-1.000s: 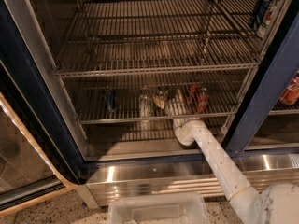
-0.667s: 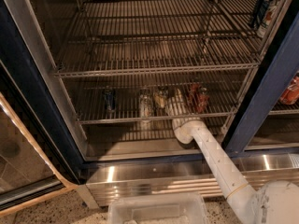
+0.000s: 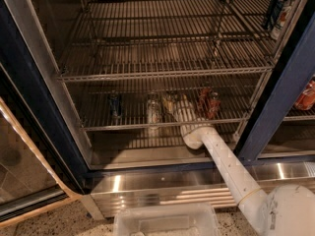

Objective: Pick 7up can from bottom shelf of fridge

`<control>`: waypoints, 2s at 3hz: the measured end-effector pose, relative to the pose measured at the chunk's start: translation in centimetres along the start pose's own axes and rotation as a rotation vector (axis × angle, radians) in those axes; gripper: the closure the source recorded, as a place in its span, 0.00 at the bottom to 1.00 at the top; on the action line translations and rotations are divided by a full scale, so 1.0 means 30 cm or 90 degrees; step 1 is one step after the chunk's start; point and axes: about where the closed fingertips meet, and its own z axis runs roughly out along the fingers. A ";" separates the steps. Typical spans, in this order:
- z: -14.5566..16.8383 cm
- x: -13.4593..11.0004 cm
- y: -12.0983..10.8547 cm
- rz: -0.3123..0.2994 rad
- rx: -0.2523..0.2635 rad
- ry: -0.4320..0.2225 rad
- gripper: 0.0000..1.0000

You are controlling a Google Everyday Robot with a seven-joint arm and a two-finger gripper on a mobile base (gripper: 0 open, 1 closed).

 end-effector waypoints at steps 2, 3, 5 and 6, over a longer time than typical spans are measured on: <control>0.000 0.000 0.000 0.000 0.000 0.000 0.96; -0.043 -0.009 0.007 0.001 0.000 -0.006 1.00; -0.210 -0.048 0.033 -0.005 0.003 -0.046 1.00; -0.357 -0.101 0.078 -0.031 -0.006 -0.067 1.00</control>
Offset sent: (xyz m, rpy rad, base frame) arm 0.0000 0.0000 -0.0001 0.0000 0.0003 0.0002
